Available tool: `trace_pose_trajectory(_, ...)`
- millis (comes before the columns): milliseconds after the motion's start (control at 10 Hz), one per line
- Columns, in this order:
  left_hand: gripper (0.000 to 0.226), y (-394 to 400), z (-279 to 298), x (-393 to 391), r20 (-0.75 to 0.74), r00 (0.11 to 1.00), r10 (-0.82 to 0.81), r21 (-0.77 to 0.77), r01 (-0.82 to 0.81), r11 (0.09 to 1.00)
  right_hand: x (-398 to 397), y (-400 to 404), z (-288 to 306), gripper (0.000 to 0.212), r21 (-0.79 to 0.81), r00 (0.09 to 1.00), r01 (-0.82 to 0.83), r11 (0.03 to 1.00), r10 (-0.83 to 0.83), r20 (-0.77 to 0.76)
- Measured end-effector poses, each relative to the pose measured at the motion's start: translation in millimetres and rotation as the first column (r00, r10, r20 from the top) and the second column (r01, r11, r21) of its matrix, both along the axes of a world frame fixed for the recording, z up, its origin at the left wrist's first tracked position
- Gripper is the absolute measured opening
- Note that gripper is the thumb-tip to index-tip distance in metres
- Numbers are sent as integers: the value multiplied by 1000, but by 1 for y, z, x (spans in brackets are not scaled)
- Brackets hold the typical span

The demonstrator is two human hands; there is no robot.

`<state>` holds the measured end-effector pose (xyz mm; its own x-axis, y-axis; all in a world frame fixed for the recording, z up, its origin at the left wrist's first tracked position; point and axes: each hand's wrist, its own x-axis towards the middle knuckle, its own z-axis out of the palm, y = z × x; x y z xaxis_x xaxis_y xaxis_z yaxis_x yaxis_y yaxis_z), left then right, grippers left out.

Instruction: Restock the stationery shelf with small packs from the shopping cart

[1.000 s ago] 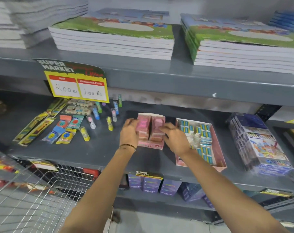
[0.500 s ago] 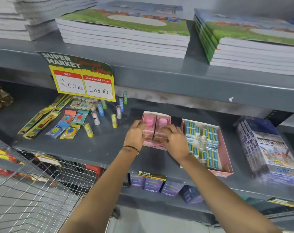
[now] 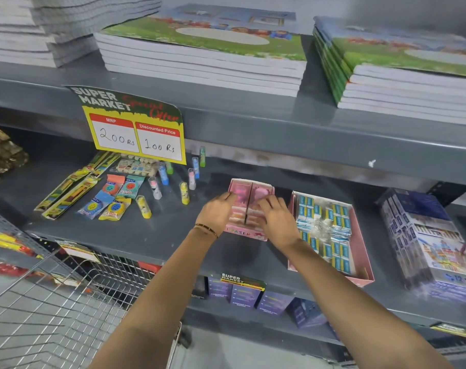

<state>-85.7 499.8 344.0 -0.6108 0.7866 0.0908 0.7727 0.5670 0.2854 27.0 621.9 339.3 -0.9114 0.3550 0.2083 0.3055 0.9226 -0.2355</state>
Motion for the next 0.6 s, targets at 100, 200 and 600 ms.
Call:
trace_pose_trajectory(100,39,1,3,1,7,1000,20,-25,-20,999,-2,2,-1,50,25,1000,-13,1000,12,19)
trace_pose_trajectory(200,40,2,5,7,-6,999,48,-41,-49,998,-3,1,-3,51,69,1000,-3,998,2,28)
trace_pose_trajectory(600,61,-3,18,36,-154,982,108,-12,-111,994,8,-10,6,61,209,998,65,976,-66,-4)
